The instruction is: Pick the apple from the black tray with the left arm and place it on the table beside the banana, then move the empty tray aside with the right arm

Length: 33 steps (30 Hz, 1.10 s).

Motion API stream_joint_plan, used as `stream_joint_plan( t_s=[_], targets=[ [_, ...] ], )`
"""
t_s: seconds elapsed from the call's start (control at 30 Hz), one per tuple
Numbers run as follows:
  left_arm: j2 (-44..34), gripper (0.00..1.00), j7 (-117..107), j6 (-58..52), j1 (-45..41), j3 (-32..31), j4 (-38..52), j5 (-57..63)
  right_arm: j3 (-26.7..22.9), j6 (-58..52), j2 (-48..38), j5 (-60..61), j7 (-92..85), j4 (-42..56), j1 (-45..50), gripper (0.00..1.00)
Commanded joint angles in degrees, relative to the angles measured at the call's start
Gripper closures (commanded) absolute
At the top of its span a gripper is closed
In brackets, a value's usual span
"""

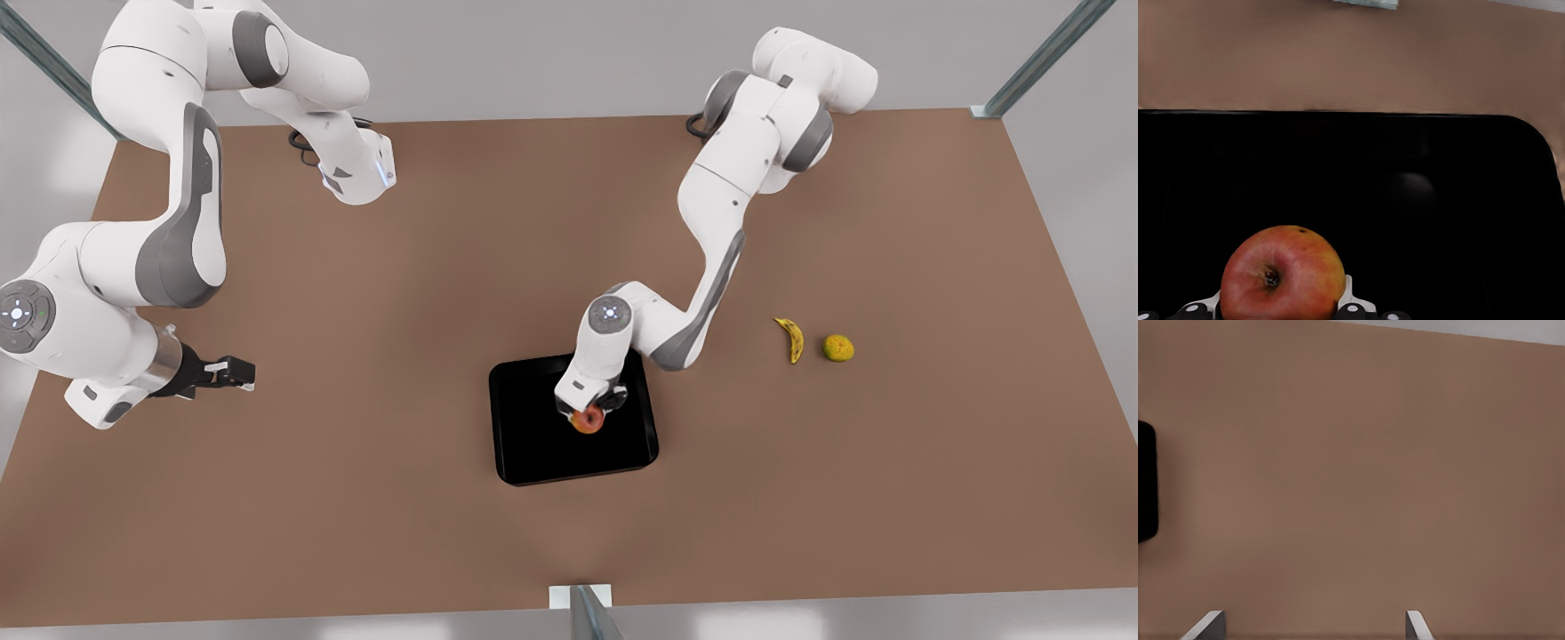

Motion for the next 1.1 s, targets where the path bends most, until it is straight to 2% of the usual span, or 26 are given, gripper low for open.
stream_joint_plan(
  t_s=[0.0,0.1,0.13,0.17,0.23,0.3,0.37,0.47,0.5,0.53,0.57,0.6,0.7,0.73,0.77,0.8,0.83,0.87,0.9,1.0,1.07],
  targets=[
    [-3.2,0.46,7.7,-13.9,0.9,-0.3,0.0,-2.9,0.0,0.0,-0.1,0.0,0.0,0.0,0.0,0.0],
    [-15.5,0.45,31.7,-29.3,10.8,-0.3,-5.3,-9.2,0.3,0.0,-0.1,0.0,0.1,0.0,0.3,0.0],
    [-17.1,0.45,41.0,-32.5,15.2,-0.1,-6.3,-9.1,0.8,-0.4,-0.2,0.0,4.0,0.9,1.5,0.0],
    [-17.3,0.45,50.7,-33.8,20.8,0.1,-6.4,-8.8,3.0,-3.2,-0.4,0.0,12.5,2.8,3.8,0.0],
    [-16.4,0.45,67.2,-34.3,29.3,0.3,-6.8,-7.5,3.4,-7.4,-0.6,-0.2,29.6,6.3,11.9,0.0],
    [-11.9,0.43,74.3,-32.5,34.8,0.2,-6.2,-6.9,3.1,-9.0,-0.7,0.0,43.2,8.1,17.5,0.0],
    [-9.8,0.43,74.6,-31.1,36.1,0.2,-6.2,-6.6,5.4,-8.5,-0.5,0.0,50.9,8.6,18.8,0.0],
    [-8.0,0.43,74.6,-31.0,36.4,0.2,-6.2,-2.9,6.0,-9.1,-1.0,1.5,54.7,8.6,18.8,0.0],
    [-7.8,0.3,74.6,-30.7,36.6,0.2,-6.2,-2.9,7.6,-9.2,-1.0,1.6,55.0,8.5,18.8,0.0],
    [-7.8,0.04,74.6,-30.2,36.8,0.2,-6.5,-2.9,8.9,-8.6,-1.0,5.0,54.9,8.5,18.6,0.0],
    [-7.6,0.0,74.6,-30.2,37.1,0.2,-6.5,-3.1,8.7,-8.6,-1.0,5.3,54.7,8.5,18.5,0.0],
    [-7.6,0.0,74.6,-30.2,37.1,0.2,-6.6,-3.2,8.9,-8.0,-1.0,5.7,55.1,8.3,18.5,0.0],
    [-7.7,0.0,74.4,-30.2,37.2,0.2,-6.3,-3.5,9.3,3.5,1.6,5.5,58.7,4.7,18.8,0.0],
    [-9.4,0.0,73.6,-30.6,37.3,0.1,-4.9,-4.6,9.4,4.1,3.1,5.1,58.6,4.8,19.1,0.0],
    [-12.8,0.0,68.9,-31.0,38.2,0.4,-2.5,-10.7,9.5,6.6,4.1,5.1,58.6,5.1,20.0,0.0],
    [-17.9,0.0,58.0,-34.7,41.2,0.4,-2.6,-23.2,9.8,9.5,5.7,5.1,58.6,5.2,20.0,0.0],
    [-24.1,0.0,57.0,-41.3,42.8,0.3,-4.3,-24.4,10.8,12.5,7.0,5.1,58.6,5.2,20.0,0.0],
    [-32.3,0.0,57.5,-39.1,43.0,0.3,-12.8,-20.8,11.1,12.6,7.8,4.9,58.5,5.3,20.0,0.0],
    [-42.8,0.0,57.1,-30.7,43.0,0.3,-26.5,-18.8,11.2,12.6,8.7,4.8,58.0,5.3,20.0,0.0],
    [-39.5,0.0,55.8,-33.6,41.7,-0.5,-19.2,-16.5,11.2,15.4,10.6,1.2,57.0,5.0,19.9,0.0],
    [-38.5,0.0,51.4,-33.6,42.3,-0.1,-18.6,-16.4,11.2,15.9,12.5,1.0,56.9,5.1,19.9,0.0]
  ],
)
